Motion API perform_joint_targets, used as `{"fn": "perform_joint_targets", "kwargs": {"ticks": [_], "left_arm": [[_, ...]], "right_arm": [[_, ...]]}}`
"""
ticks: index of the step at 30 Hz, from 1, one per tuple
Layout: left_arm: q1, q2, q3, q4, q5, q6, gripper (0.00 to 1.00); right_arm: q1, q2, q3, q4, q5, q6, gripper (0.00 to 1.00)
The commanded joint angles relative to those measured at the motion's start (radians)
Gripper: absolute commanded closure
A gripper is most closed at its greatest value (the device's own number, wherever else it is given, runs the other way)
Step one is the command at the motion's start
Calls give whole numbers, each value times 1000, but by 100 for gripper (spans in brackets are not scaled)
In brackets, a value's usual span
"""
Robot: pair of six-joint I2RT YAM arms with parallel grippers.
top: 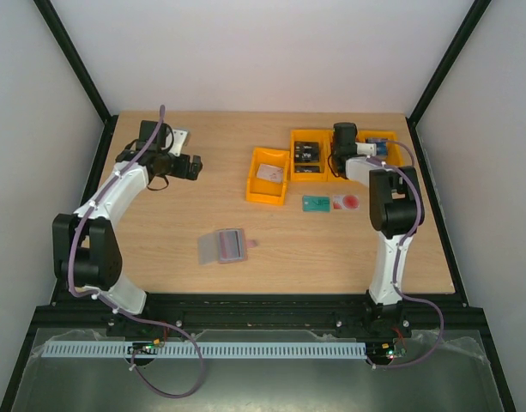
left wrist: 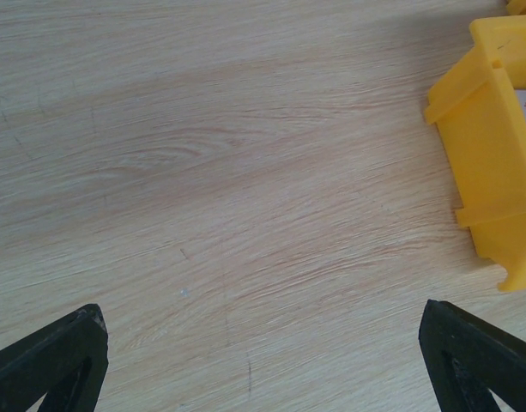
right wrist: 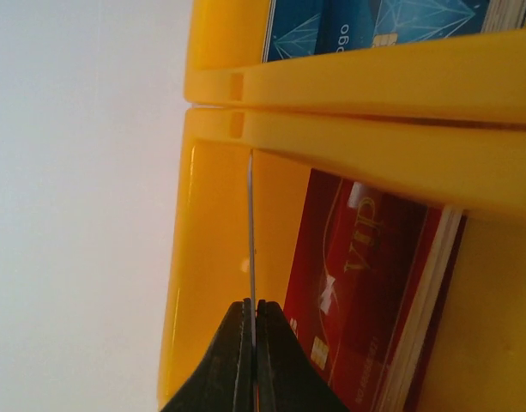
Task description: Take the credit cards out of the card holder
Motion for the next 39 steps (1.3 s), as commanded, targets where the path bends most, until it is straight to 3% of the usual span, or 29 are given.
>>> {"fn": "perform_joint_targets", "kwargs": {"ticks": [1,5,10,16,27,39], "left_arm": [[12,18,36,5,2,-1,1],[25,22,36,5,5,-1,1],[35,25,37,7,11,1,1],[38,28,41,4,12,5,1],[38,24,35,-20,85,5,1],[37,-23,-22,-56,186,-12,1]], "right_arm": [[-13,43,61,-27,42,25,98],[-15,66,79,-25,37,40,98],[-18,94,96,-28,0,44,84],[-17,78,88,-37,-14,43,50],[-17,-21,106,-74,-6,-51,12],[-17,-176,62,-69,-28,-202,6]]}}
